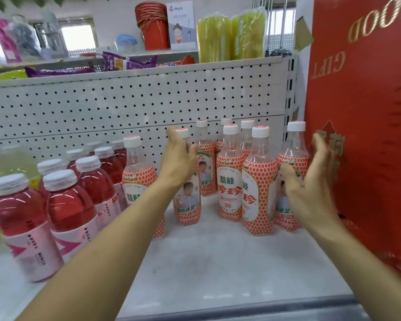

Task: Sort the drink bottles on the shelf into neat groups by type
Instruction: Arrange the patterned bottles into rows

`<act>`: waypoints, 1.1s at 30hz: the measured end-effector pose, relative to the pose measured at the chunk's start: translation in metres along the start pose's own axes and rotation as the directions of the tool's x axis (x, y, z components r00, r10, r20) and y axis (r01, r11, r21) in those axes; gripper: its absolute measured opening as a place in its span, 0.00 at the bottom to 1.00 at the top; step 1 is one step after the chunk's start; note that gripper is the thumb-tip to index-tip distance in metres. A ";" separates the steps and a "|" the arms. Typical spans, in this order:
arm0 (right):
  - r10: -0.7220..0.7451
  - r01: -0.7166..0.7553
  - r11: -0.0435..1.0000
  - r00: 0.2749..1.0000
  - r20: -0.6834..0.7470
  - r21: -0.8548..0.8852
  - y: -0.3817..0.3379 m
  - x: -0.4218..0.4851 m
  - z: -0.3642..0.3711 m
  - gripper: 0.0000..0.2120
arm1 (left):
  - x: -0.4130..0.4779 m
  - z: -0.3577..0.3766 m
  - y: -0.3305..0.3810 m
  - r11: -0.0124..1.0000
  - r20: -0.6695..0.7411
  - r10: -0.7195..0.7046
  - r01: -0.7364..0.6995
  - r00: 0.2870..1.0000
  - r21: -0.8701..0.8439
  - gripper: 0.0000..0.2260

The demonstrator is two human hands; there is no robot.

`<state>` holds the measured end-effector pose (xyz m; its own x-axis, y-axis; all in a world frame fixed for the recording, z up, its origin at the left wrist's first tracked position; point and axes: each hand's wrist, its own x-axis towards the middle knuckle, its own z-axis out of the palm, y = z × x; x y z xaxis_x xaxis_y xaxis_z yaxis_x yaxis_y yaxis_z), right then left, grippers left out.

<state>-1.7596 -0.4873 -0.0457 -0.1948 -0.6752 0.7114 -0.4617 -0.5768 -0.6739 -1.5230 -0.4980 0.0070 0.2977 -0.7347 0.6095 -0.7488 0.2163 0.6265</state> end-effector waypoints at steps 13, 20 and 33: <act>0.007 0.212 0.903 0.862 0.506 -0.373 -0.075 0.060 0.013 0.18 | 0.005 0.016 0.054 0.978 0.291 0.180 -0.137 0.940 -0.160 0.25; 0.016 0.199 0.911 0.857 0.515 -0.360 -0.083 0.055 0.005 0.16 | 0.025 0.015 0.050 0.989 0.338 0.084 -0.120 0.938 0.089 0.14; 0.100 0.310 0.812 0.761 0.641 -0.494 -0.116 0.066 -0.012 0.17 | 0.052 -0.001 0.034 0.912 0.313 -0.025 -0.107 0.949 0.395 0.20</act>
<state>-1.7293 -0.4601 0.0817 0.3607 -0.8663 0.3456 -0.8632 -0.4504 -0.2281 -1.5327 -0.5282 0.0607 0.1156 -0.9043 0.4109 -0.9490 0.0215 0.3144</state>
